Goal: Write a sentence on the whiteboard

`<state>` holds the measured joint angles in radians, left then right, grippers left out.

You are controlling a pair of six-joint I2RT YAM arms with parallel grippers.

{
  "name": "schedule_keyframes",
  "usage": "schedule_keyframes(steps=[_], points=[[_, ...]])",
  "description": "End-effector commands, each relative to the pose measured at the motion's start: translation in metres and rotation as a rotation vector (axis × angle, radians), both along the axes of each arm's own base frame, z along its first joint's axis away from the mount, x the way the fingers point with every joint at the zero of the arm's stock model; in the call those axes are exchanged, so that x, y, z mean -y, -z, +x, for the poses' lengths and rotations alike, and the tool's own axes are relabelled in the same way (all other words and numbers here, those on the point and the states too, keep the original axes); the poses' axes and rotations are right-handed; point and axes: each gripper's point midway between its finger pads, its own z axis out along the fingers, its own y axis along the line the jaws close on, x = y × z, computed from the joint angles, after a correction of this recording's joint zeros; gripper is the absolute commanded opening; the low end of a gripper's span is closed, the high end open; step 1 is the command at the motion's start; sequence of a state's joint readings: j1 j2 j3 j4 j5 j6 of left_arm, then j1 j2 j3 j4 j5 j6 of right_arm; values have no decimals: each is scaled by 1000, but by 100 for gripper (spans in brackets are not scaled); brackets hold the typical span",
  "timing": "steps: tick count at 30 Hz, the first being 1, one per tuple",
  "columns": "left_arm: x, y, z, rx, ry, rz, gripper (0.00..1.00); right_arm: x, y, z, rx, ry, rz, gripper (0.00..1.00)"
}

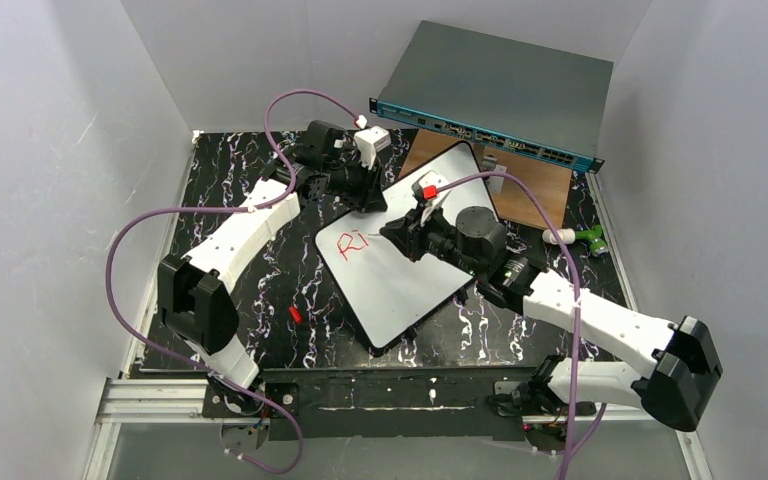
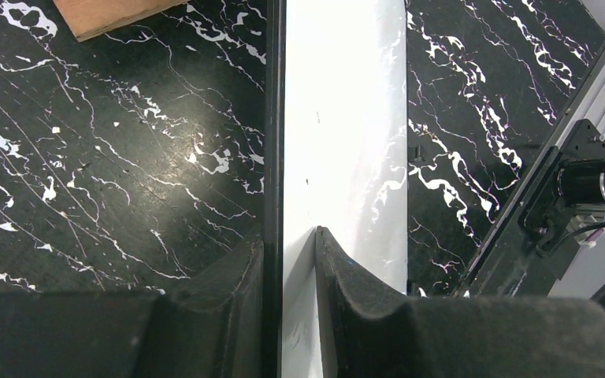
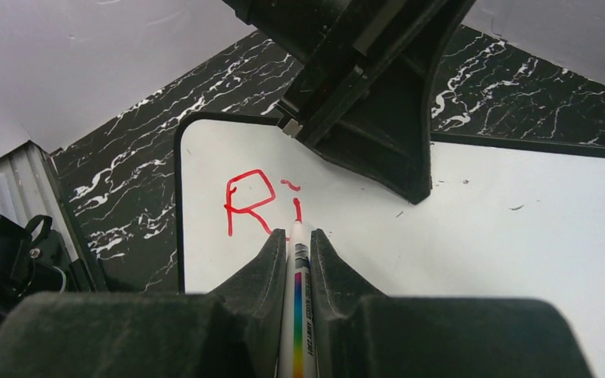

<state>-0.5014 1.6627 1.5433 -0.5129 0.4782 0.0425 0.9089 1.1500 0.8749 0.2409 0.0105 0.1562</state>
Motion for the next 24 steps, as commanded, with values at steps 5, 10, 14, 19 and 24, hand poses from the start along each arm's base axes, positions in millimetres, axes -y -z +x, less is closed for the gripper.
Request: schedule_keyframes(steps=[5, 10, 14, 19, 24], points=[[-14, 17, -28, -33, 54, 98, 0, -8, -48, 18, 85, 25, 111, 1], [-17, 18, -32, -38, 55, 100, 0, -5, -44, 30, 83, 74, 91, 1], [-16, 17, -32, -35, 56, 96, 0, -4, -38, 35, 77, 86, 72, 1], [-12, 14, -30, -36, 59, 77, 0, -11, -33, 37, 62, 70, 67, 1], [-11, 12, -30, -25, 61, 71, 0, -18, -30, 41, 50, 65, 60, 1]])
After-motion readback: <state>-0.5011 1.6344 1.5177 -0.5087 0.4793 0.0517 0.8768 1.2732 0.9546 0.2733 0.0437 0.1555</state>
